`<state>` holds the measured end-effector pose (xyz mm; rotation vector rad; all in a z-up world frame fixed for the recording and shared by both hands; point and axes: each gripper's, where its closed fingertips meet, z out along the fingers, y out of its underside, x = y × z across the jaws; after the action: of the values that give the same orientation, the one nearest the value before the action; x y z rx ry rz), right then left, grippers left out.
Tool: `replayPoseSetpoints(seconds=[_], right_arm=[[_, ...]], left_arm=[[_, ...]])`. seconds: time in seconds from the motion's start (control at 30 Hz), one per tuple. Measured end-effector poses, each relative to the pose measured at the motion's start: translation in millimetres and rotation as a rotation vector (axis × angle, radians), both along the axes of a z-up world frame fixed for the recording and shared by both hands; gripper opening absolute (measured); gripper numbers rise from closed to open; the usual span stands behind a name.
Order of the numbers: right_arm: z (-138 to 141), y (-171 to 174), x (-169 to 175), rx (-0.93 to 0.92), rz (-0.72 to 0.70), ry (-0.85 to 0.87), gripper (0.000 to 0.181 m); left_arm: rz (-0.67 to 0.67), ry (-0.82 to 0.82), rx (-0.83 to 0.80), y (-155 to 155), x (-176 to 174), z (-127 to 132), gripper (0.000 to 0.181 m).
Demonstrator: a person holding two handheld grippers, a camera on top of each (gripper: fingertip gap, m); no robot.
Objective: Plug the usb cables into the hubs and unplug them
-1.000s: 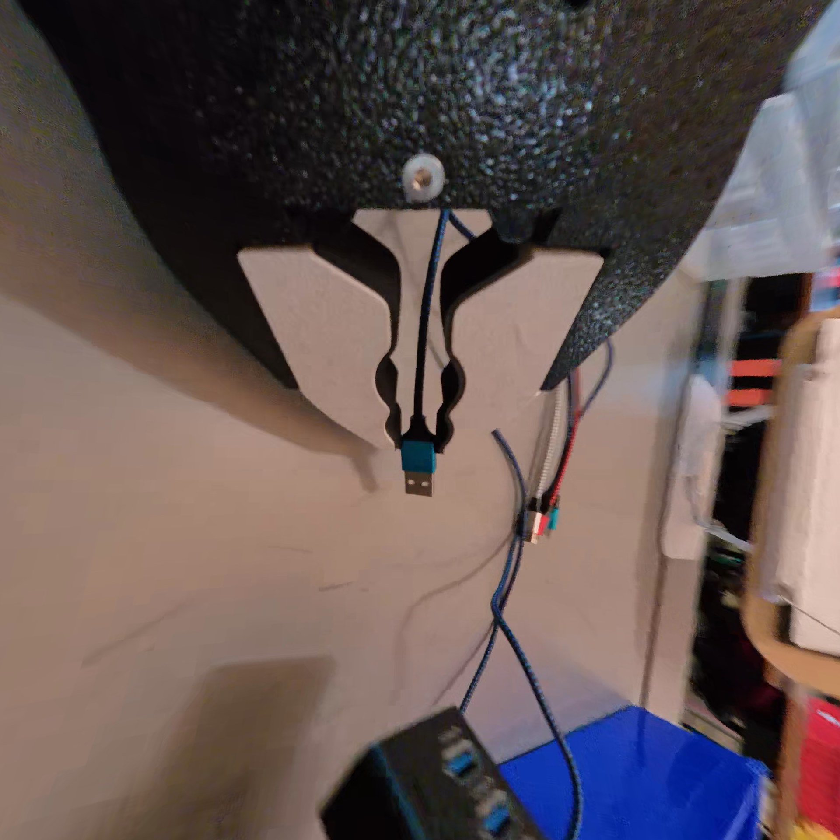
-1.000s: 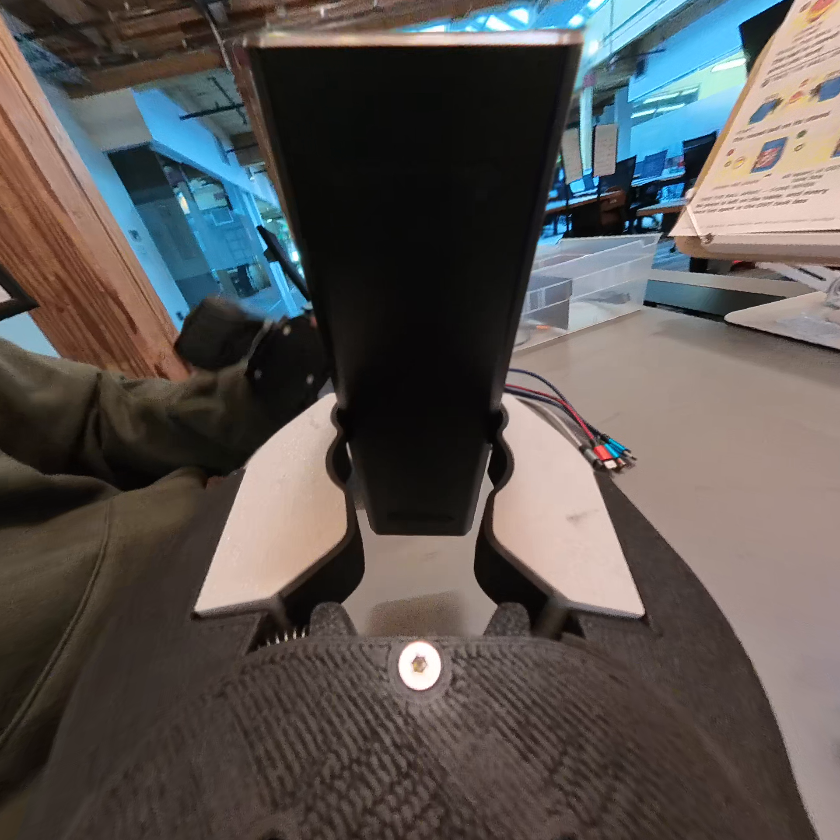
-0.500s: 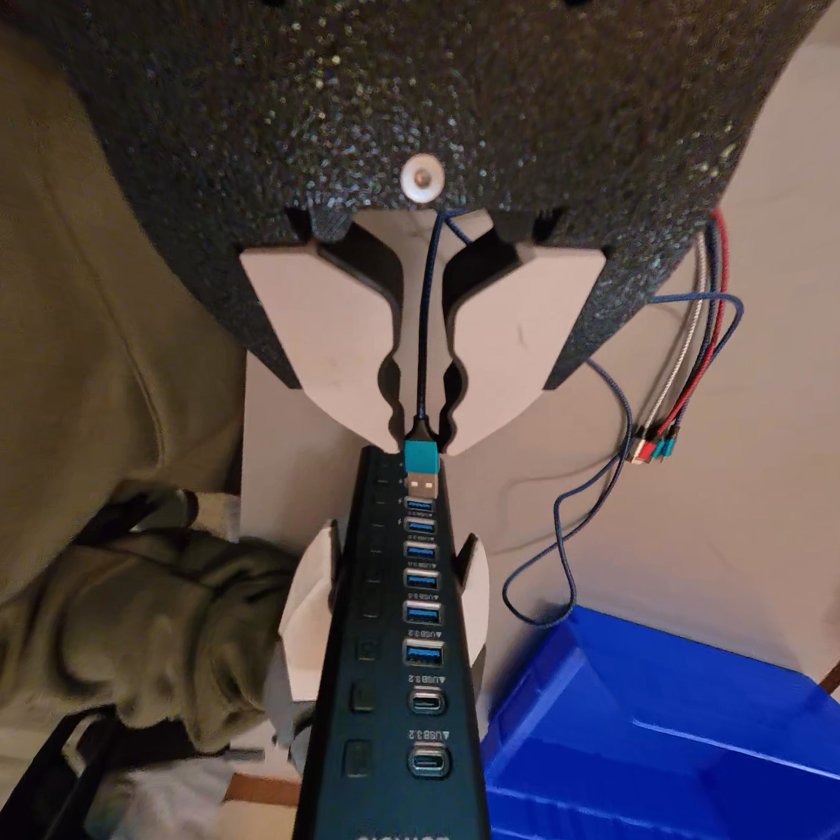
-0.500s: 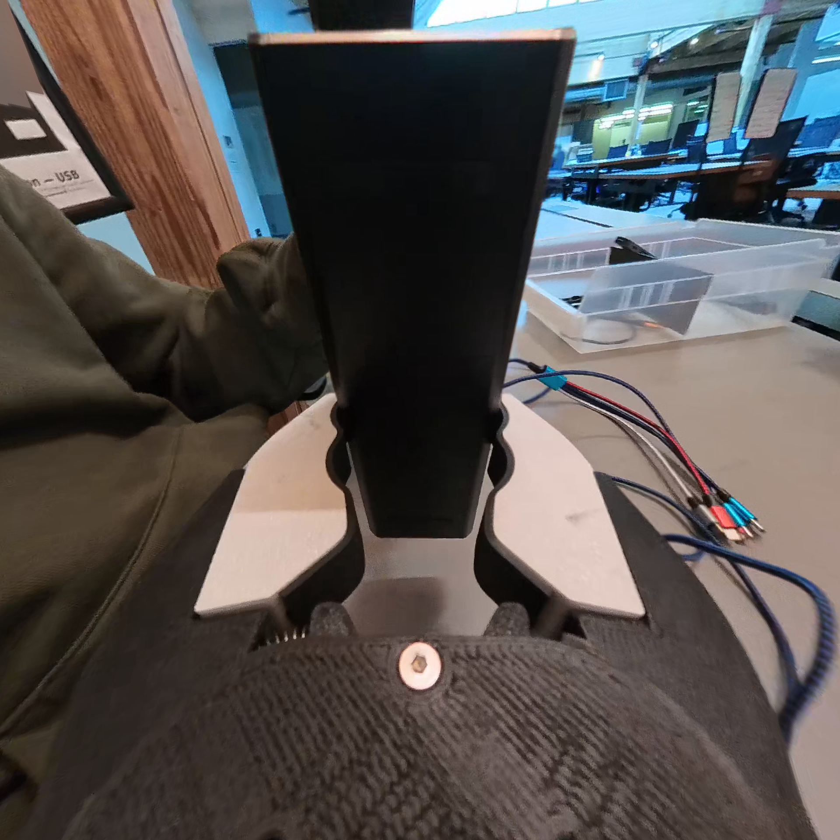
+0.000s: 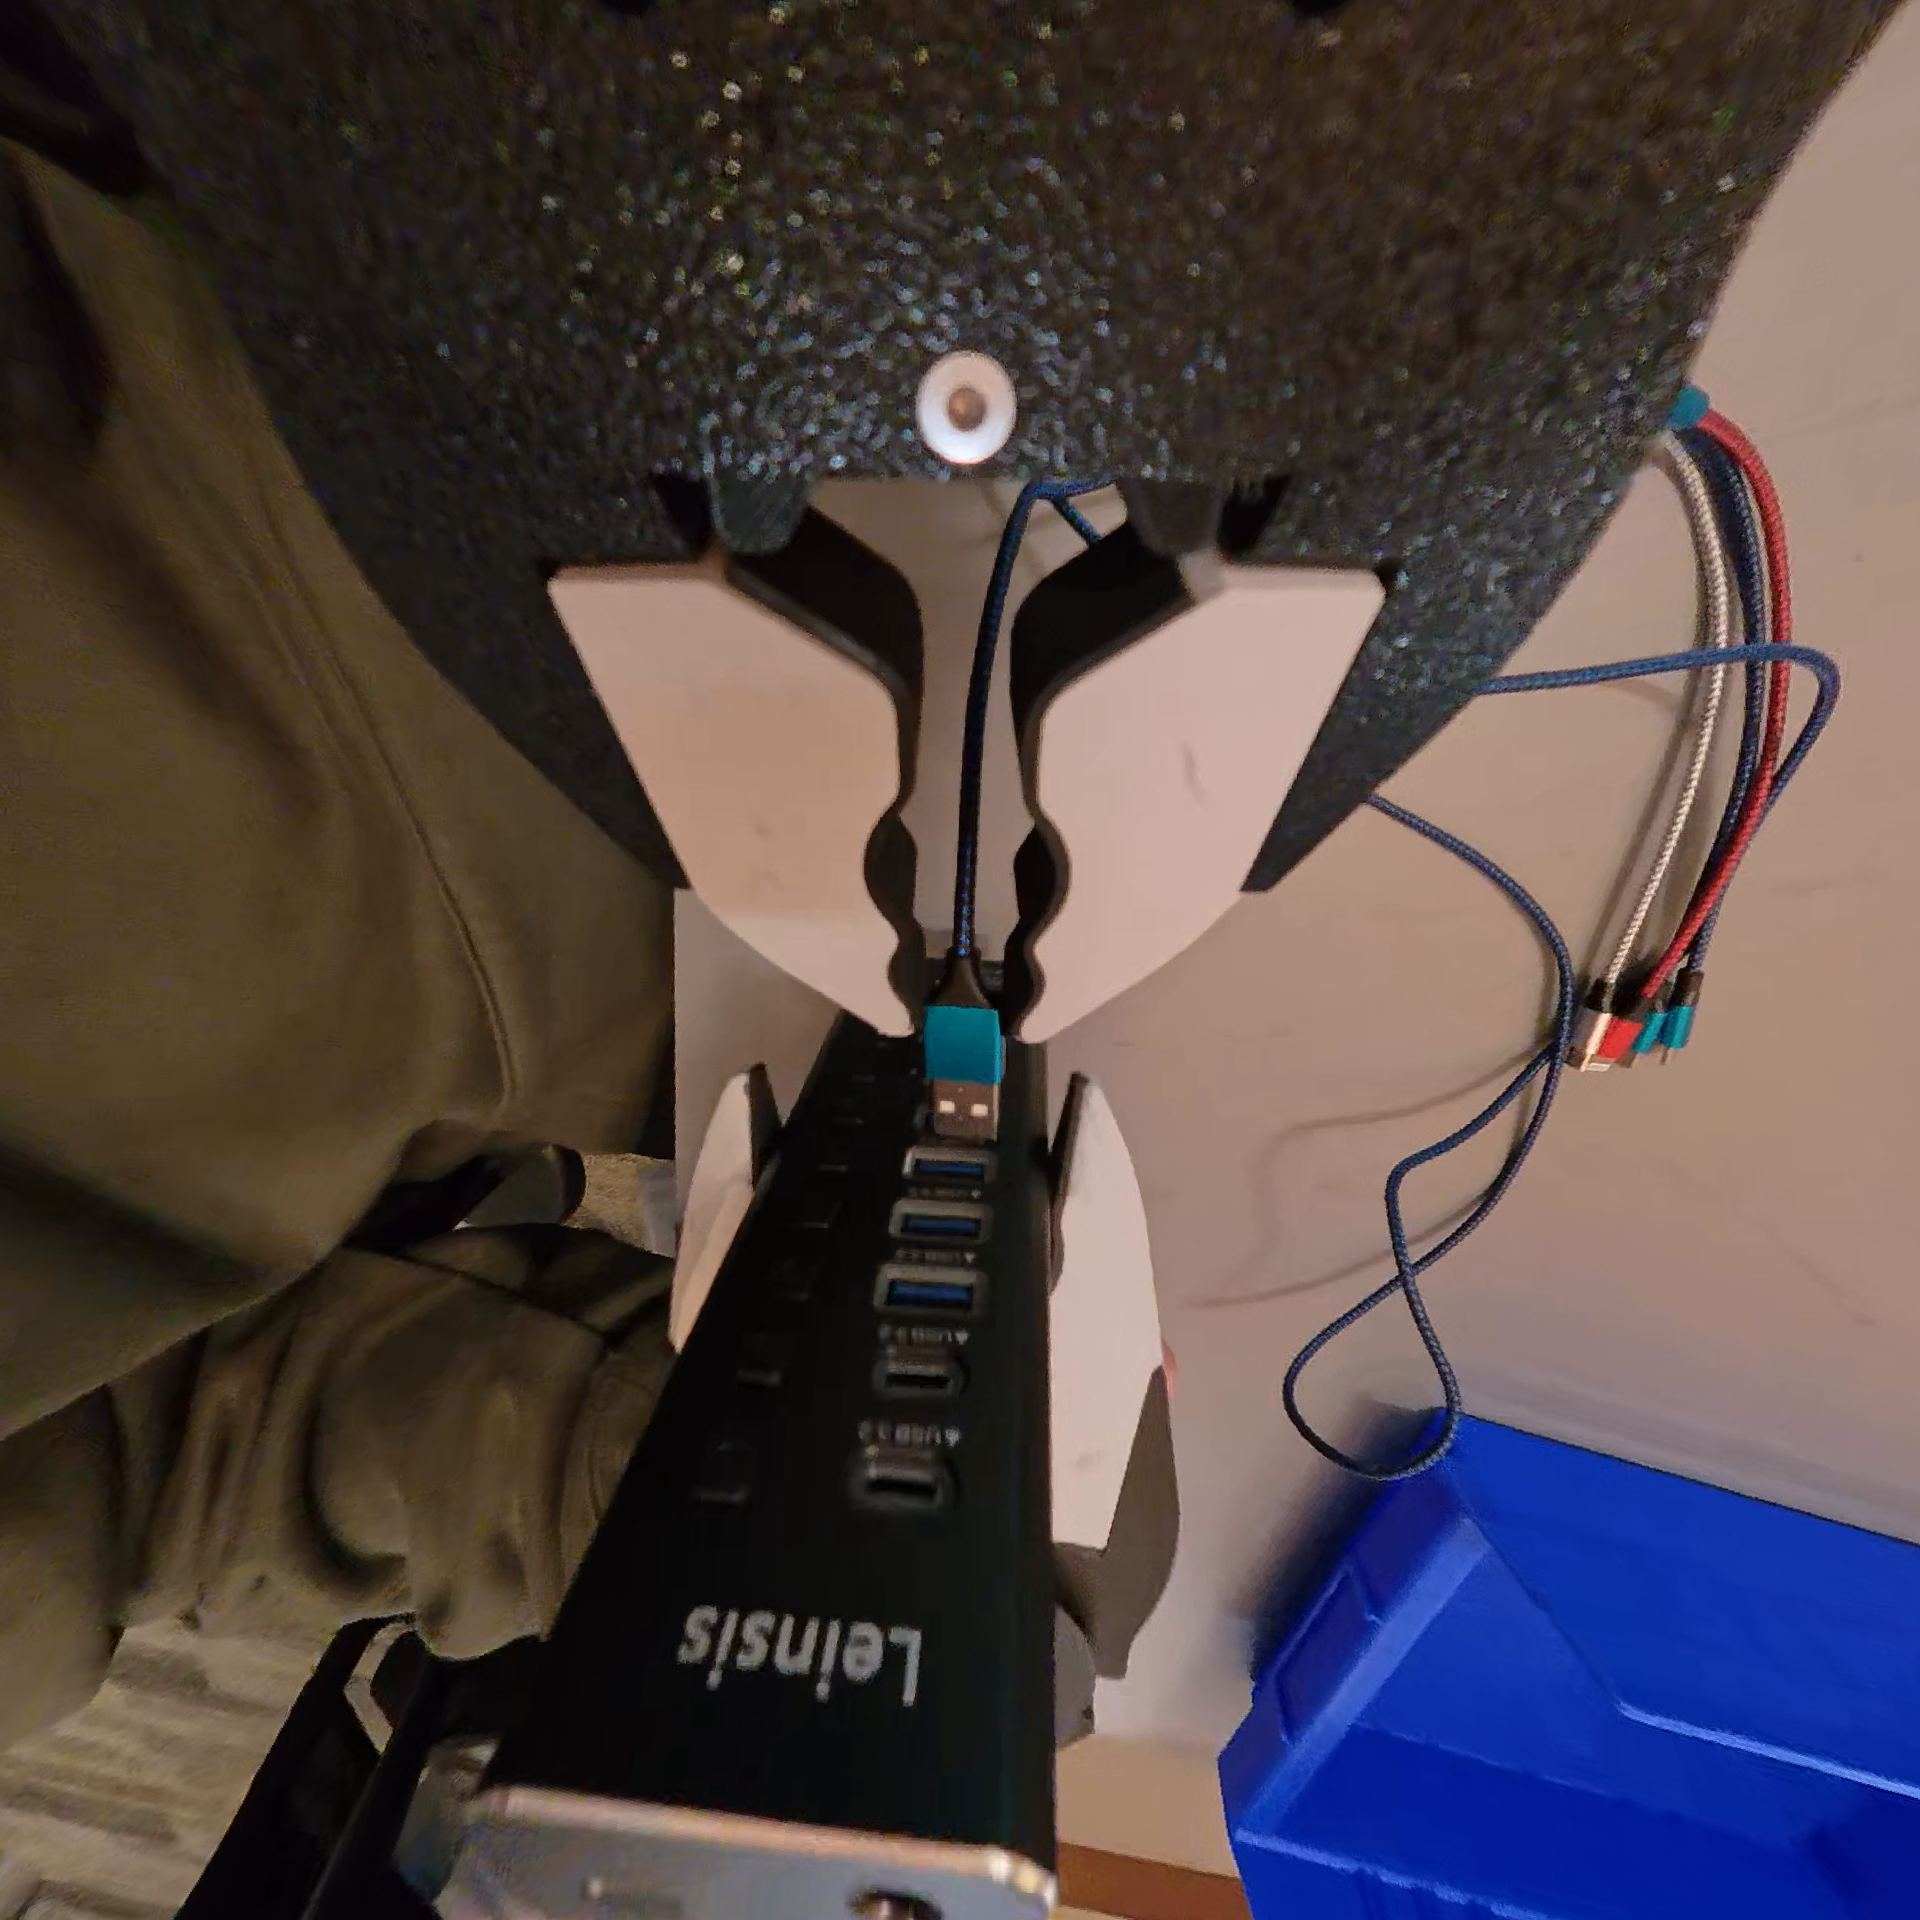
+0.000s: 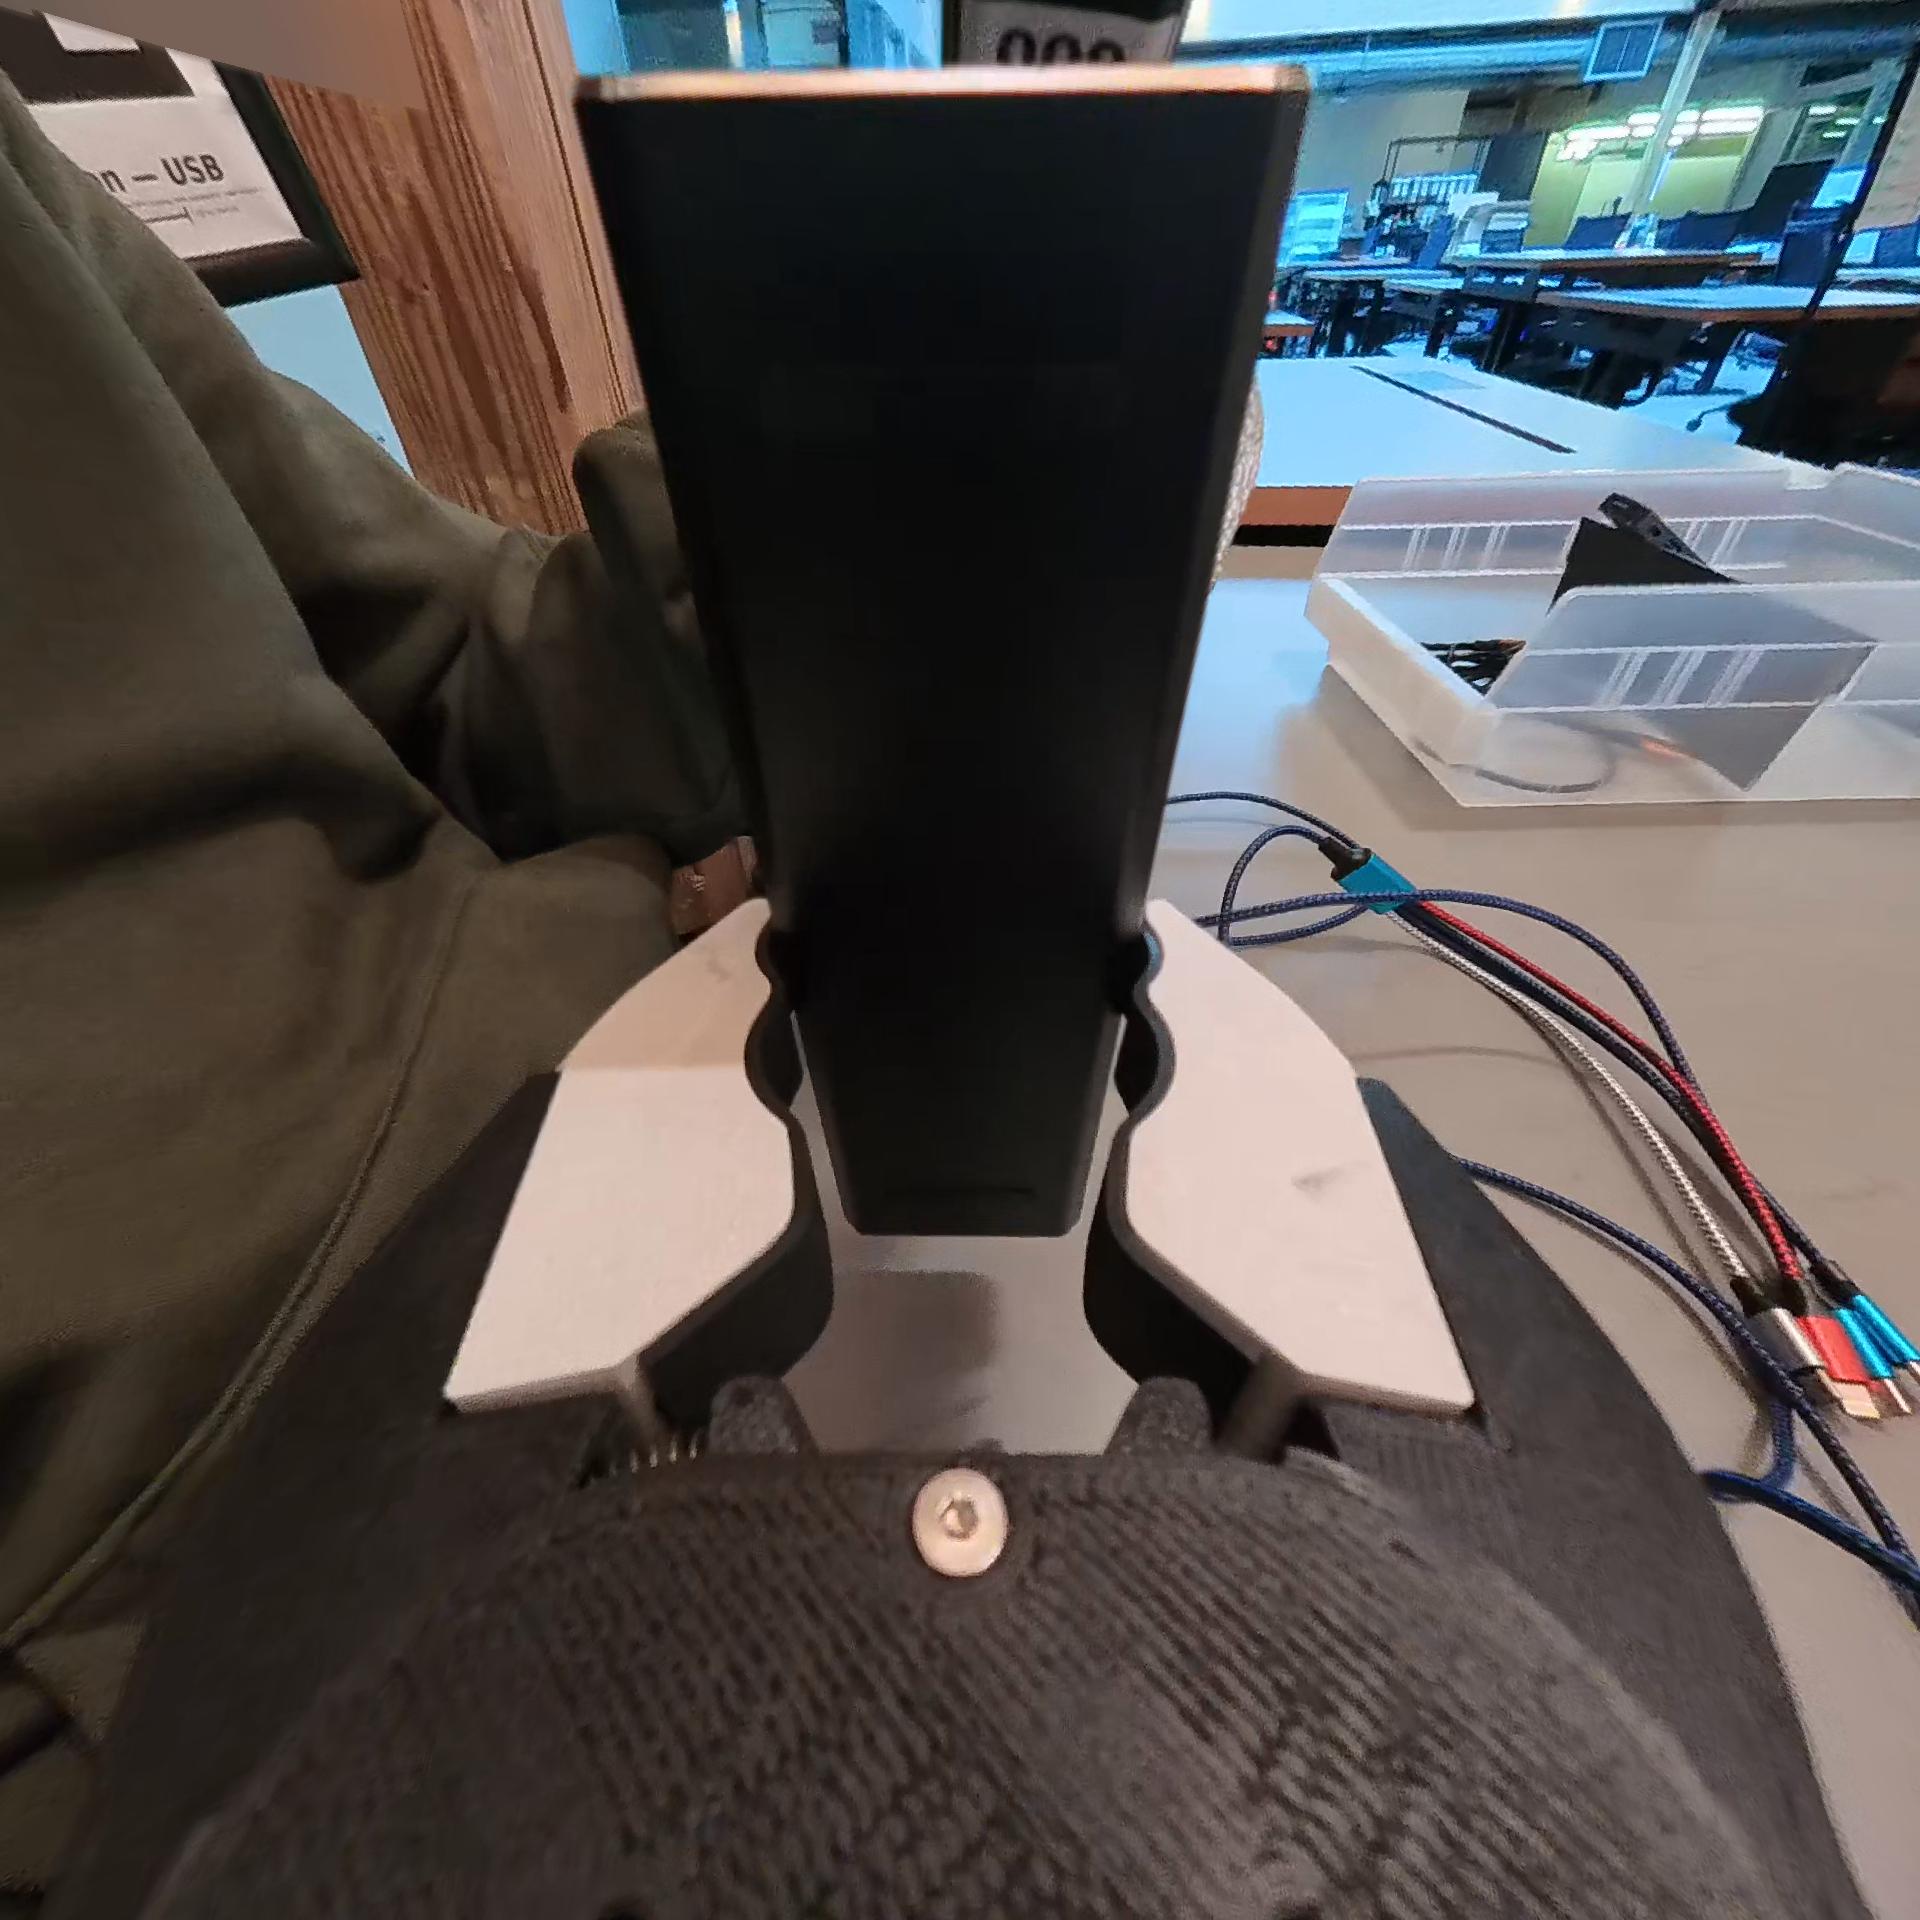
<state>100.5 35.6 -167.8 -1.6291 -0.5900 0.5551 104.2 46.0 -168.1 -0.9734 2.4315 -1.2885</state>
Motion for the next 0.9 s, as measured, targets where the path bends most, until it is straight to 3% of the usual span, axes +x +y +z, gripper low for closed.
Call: replayPoseSetpoints(seconds=[0.37,0.9], right_arm=[[-3,2,0,-0.001,-0.01,-0.006,0.06],[-1,7,15,0.025,-0.07,0.096,0.06]], left_arm=[[0.012,0.041,0.038,-1,-1,-8,0.013],[0.068,-0.086,-0.029,-1,19,0,0.012]])
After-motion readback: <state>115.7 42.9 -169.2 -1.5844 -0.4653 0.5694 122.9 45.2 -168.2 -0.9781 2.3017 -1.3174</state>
